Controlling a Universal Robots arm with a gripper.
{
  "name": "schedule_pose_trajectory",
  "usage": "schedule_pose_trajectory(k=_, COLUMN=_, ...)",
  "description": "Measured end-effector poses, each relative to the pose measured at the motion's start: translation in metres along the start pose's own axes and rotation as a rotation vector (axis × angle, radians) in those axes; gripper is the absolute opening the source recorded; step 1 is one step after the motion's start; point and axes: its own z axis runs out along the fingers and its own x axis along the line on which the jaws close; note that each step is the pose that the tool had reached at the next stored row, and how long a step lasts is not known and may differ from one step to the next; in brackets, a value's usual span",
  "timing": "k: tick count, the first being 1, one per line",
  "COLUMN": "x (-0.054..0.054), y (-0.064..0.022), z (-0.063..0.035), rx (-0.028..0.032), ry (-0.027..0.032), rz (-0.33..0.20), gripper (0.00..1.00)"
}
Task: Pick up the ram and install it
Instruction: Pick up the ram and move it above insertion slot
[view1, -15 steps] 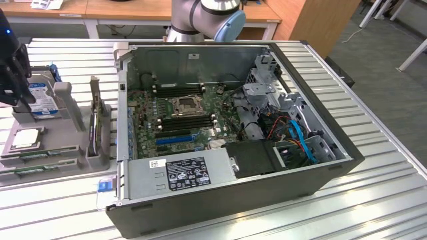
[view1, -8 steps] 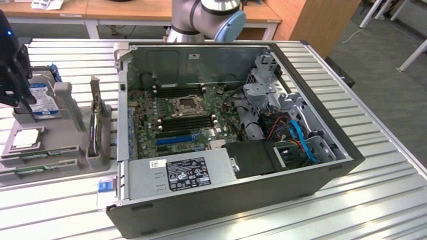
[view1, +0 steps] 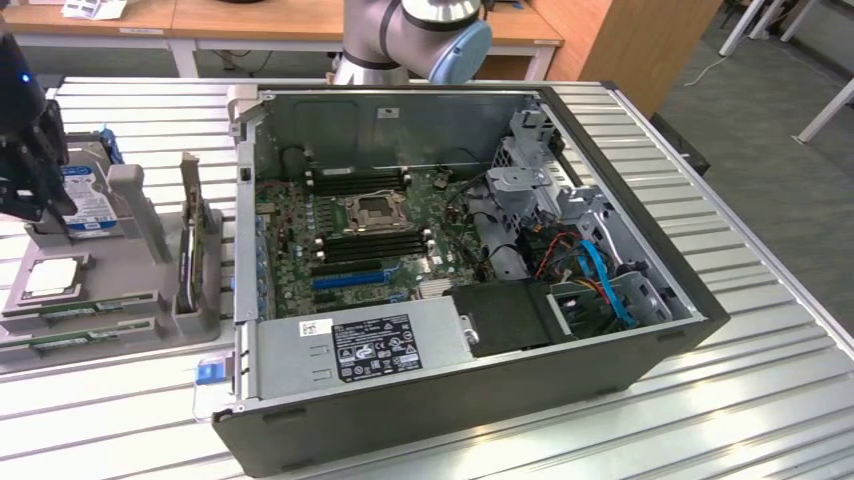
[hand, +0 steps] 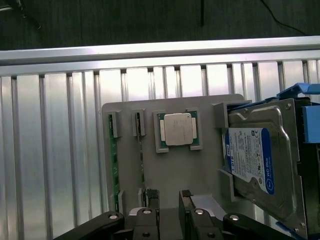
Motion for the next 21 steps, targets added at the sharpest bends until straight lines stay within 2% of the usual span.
schedule_pose_trajectory(k=3, x=0.0, y=-0.0005, z=0.011, rx=-0.0001, ry=0.0, rz=0.0, gripper=0.3)
schedule_pose_trajectory(k=21, x=0.001, y=-0.0016, z=0.0356, rx=-0.0001, ry=0.0001, rz=0.0, gripper=0.3)
